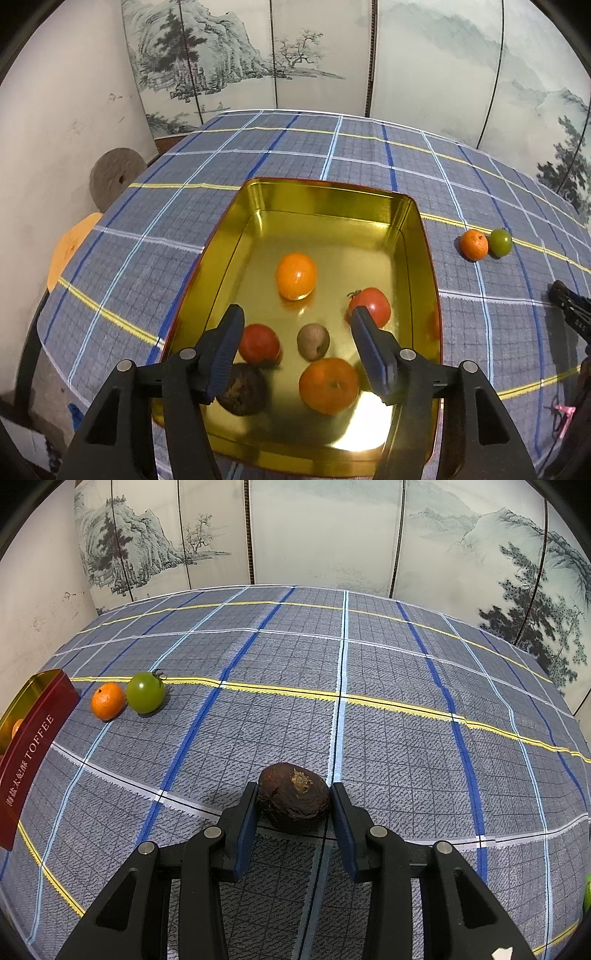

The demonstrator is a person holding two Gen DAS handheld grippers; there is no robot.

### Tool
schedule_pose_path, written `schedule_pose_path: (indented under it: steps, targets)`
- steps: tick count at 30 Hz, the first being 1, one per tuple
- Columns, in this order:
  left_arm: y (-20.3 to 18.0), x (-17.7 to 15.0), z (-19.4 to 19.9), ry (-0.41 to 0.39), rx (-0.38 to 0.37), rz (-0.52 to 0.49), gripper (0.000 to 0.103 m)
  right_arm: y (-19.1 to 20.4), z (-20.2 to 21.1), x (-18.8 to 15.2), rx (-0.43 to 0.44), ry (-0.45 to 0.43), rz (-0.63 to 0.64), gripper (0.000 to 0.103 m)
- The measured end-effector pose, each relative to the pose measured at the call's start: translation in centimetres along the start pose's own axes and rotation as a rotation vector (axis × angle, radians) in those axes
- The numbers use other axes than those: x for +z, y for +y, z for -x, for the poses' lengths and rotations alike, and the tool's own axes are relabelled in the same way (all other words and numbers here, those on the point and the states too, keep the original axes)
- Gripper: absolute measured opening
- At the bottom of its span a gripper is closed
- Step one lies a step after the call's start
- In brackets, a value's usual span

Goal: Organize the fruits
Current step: 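Carry the dark brown fruit with the right gripper toward the tin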

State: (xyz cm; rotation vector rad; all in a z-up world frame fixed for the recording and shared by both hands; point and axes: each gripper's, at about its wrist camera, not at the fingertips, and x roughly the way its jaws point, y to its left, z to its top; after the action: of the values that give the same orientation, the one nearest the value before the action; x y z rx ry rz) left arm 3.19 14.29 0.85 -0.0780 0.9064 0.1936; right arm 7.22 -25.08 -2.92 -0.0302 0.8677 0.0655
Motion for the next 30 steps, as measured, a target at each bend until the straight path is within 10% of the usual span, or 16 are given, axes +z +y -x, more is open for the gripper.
schedule_pose_path:
  steps: [30]
  targets:
    - [1.3,-1.8,1.4,-0.004,0.035,0.047,0.064,8.9,4.1,1.5,0.202,-0.048,0.112,0.035]
